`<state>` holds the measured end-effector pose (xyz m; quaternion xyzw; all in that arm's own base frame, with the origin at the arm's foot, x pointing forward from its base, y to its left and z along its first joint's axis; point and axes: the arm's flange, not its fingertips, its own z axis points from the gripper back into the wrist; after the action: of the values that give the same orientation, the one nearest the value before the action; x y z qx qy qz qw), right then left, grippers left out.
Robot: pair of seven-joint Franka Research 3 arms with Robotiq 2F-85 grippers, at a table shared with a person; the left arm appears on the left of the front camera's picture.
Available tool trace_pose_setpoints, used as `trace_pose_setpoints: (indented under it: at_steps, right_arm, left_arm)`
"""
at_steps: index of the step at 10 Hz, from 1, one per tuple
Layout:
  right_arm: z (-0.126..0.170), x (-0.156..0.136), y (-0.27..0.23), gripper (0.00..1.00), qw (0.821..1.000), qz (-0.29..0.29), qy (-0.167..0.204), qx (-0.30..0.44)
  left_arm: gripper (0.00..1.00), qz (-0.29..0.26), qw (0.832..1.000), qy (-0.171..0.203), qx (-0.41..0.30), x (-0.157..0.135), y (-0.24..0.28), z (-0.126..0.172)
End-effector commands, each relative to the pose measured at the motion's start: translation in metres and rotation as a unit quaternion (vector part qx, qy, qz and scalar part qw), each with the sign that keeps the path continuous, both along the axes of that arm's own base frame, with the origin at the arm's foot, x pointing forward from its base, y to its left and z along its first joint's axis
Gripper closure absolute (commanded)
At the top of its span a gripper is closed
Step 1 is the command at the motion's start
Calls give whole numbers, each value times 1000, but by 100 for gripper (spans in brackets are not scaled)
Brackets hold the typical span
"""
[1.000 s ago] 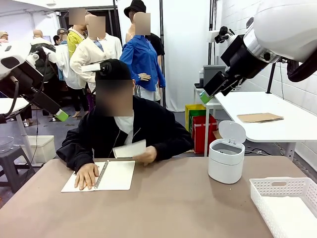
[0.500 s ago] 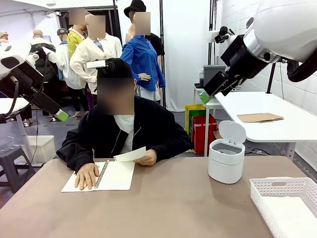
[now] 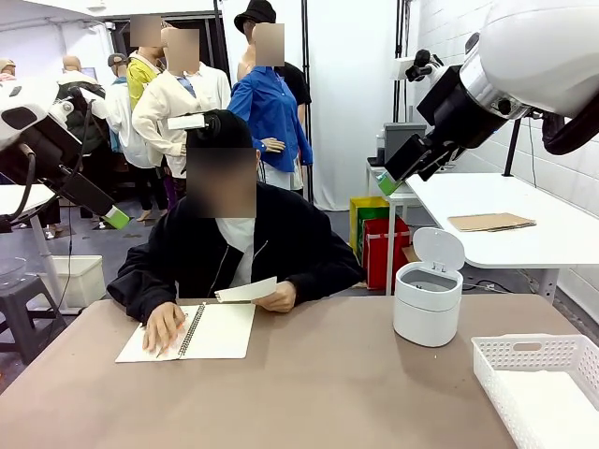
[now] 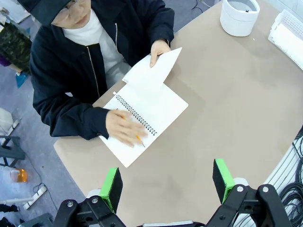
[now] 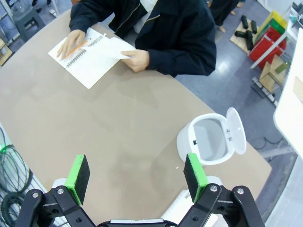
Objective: Sort the paper based on its condition.
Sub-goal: If a person hands you a paper, place it in the Organizing basket , and if it's crumpled, put it in the Trash can.
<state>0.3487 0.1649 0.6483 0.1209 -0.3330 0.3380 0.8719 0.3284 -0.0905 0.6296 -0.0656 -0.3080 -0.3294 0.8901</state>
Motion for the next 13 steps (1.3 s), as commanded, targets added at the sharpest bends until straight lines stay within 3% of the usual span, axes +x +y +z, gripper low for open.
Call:
trace_pose_setpoints:
  at_steps: [1,13]
  right_arm:
    - [-1,0,0,0,1000,0,1,0]
    - [-1,0,0,0,1000,0,1,0]
  left_arm:
    - [0,2,1000,-1,1,0,1,1]
    - [0,2,1000,-1,1,0,1,1]
